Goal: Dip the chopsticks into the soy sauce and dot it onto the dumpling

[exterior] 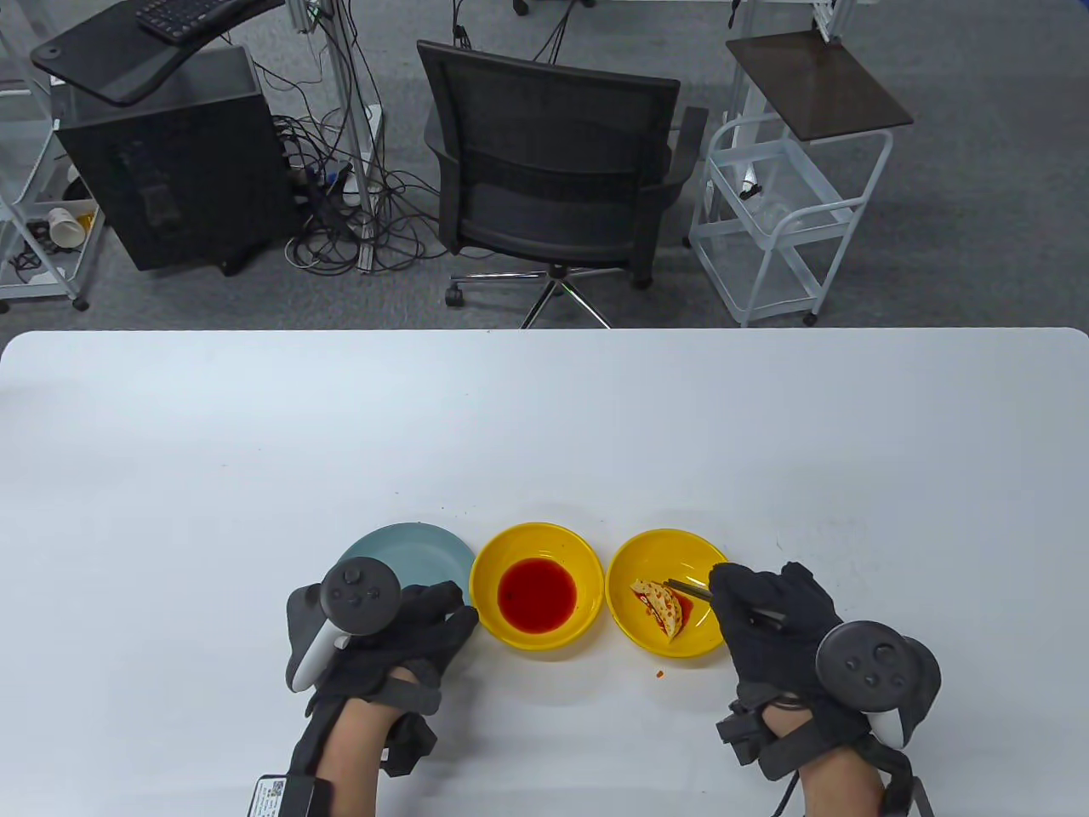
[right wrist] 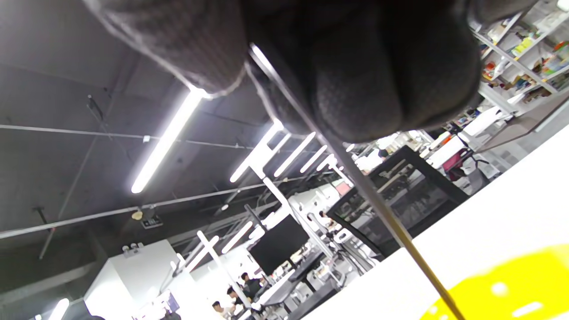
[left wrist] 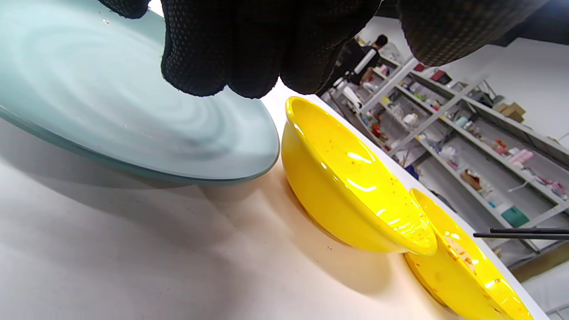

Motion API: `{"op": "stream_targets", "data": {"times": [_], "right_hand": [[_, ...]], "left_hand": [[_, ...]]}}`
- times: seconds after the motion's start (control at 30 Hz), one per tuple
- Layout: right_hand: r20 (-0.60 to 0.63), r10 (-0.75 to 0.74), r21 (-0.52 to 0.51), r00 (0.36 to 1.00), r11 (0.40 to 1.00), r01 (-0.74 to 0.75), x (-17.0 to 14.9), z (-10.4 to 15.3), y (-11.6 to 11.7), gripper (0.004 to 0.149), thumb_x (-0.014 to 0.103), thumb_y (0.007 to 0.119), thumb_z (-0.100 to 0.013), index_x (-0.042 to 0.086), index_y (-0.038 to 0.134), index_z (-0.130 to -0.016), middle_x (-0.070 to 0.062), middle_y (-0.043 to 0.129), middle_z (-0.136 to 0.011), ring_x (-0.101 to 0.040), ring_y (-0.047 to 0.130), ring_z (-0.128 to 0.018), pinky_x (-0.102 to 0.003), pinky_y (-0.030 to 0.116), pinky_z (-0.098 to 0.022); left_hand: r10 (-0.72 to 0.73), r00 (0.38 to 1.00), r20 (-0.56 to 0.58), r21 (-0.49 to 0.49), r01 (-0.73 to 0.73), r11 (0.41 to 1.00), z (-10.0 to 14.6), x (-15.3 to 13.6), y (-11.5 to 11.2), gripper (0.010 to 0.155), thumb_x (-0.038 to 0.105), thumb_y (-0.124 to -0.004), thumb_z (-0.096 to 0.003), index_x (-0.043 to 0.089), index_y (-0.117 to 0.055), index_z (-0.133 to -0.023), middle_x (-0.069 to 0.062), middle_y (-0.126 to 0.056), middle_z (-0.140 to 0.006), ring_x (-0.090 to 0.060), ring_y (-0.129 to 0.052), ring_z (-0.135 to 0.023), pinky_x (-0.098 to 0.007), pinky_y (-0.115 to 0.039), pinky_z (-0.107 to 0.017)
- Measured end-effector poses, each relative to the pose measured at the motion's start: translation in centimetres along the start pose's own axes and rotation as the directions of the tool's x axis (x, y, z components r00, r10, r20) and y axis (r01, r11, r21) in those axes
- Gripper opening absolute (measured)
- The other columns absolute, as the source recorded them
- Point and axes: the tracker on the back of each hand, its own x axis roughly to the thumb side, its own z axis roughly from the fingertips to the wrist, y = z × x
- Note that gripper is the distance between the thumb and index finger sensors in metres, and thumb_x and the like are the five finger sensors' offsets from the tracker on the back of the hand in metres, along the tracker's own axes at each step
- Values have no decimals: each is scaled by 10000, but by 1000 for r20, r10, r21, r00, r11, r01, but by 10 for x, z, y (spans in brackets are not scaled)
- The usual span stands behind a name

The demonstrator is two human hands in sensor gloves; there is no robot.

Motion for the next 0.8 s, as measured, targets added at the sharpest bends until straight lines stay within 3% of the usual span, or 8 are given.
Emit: {"op": "stream_targets", "data": {"times": [0.47,0.8], "right_hand": [[-36,30,37,999,999,-28,-6,-1,2,507,435,772,-430,79,900,-767,-181,1007,-611,-453,958,-554,-764,525,-660],[134,-38,-42,990,998,44,12,6,-1,497,428,776,-435,123,862,-819,-179,973,-688,-453,929,-624,-771,496,-672]], "left_hand": [[1,1000,-7,-7,-1,1000,0,0,-1,717,615,-716,-481,143,-751,-1018,-102,-790,-1006,-434,-863,-846,-703,-529,-700],[3,1000,16,2,-3,1000,0,2,-1,716,613,-718,-479,140,-756,-1015,-105,-796,-1001,-435,-867,-841,-705,-530,-697]]}}
